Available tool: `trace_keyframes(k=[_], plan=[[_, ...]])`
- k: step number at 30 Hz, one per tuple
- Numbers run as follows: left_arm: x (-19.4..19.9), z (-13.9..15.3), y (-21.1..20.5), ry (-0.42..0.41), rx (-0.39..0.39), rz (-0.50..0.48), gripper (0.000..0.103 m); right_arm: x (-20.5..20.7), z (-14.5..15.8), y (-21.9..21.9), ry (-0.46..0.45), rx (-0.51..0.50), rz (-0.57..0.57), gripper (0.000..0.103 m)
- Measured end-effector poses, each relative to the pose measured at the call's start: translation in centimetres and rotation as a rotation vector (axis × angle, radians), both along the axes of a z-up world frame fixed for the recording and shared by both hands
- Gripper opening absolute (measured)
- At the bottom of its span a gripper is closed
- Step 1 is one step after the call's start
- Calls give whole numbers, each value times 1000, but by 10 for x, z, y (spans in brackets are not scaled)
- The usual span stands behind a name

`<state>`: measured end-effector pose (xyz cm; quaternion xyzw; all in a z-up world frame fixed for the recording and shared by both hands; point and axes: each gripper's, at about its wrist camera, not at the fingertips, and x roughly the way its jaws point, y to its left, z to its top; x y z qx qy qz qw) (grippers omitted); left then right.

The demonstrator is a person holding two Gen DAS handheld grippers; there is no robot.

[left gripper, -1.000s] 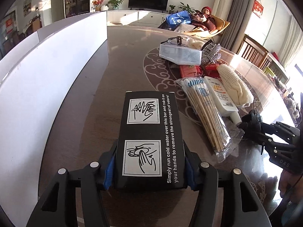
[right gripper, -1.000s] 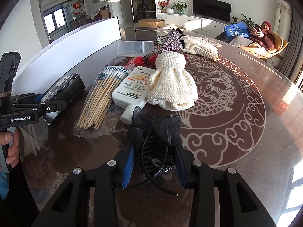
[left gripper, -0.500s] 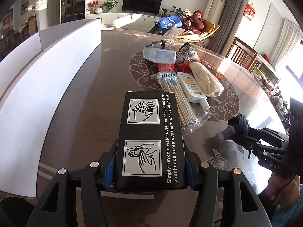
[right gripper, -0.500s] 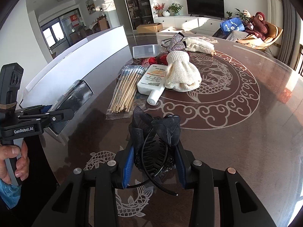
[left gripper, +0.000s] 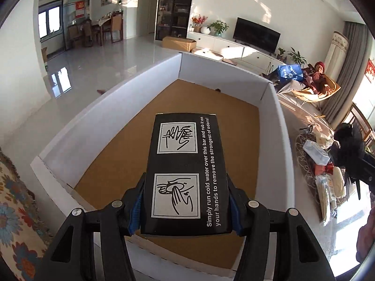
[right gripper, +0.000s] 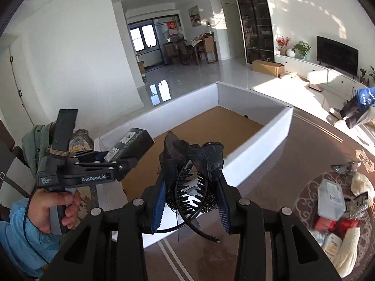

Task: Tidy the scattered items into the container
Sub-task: 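Carry the black box and hair clip into the cardboard container and release, then return both tools to the table toward the remaining items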

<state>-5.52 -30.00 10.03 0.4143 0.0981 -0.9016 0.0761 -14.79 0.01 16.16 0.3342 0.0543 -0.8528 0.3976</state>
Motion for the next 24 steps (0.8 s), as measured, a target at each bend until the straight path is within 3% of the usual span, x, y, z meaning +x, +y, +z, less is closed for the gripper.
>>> trace_keyframes(k=[4,9,11,12,17,21,24], plan=[[-17,-21,-18,-57,-17,23,58,-18,-22,-83,-4,73,75,39],[-26,-25,-24,-88,-40,57,60,-41,-64,-122,-72,163,65,42],[-32,-30,-27,-121,-58,78,78,-48,-76,-128,-113,194,56,50],[-34,-32,-26,-128,-65,80,82,-51,-79,-127,-131,190,57,55],[-28,-29,-24,-106,-67,85,82,-45,-68,-98,-111,139,24,56],[-6,-2,0,11,-37,59,82,-33,-52,-52,-55,86,-43,56],[16,26,52,92,-49,-54,82,-10,-49,6,33,81,-122,56]])
